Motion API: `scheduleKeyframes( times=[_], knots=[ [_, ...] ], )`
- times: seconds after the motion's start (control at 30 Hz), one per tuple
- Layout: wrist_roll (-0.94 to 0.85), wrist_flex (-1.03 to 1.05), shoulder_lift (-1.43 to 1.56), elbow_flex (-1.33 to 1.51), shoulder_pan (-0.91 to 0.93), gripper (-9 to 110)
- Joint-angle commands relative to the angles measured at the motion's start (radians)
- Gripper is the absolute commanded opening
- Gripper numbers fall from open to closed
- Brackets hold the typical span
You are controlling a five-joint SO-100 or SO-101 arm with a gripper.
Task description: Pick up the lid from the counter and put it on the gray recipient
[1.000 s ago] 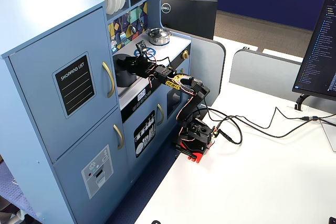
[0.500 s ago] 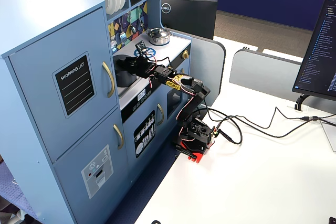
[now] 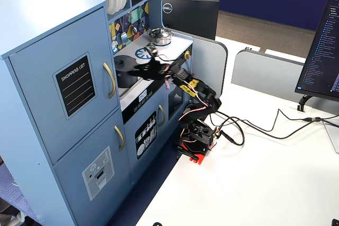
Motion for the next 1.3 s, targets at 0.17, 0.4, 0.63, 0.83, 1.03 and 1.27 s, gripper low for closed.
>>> scheduleKeyframes(
  times=[0.17,0.4,0.63,0.83,1.03,1.27],
  knots=[
    [0.029,0.184,0.373,0.258,0.044,0],
    [0.041,0.299,0.511,0.597,0.081,0],
    [0.071,0.442,0.615,0.887,0.067,0],
    [0.109,0.522,0.658,1.028,0.087,0],
    [0.13,0.739,0.66,1.029,0.044,2],
    [0.132,0.839,0.66,1.029,0.046,5]
  ],
)
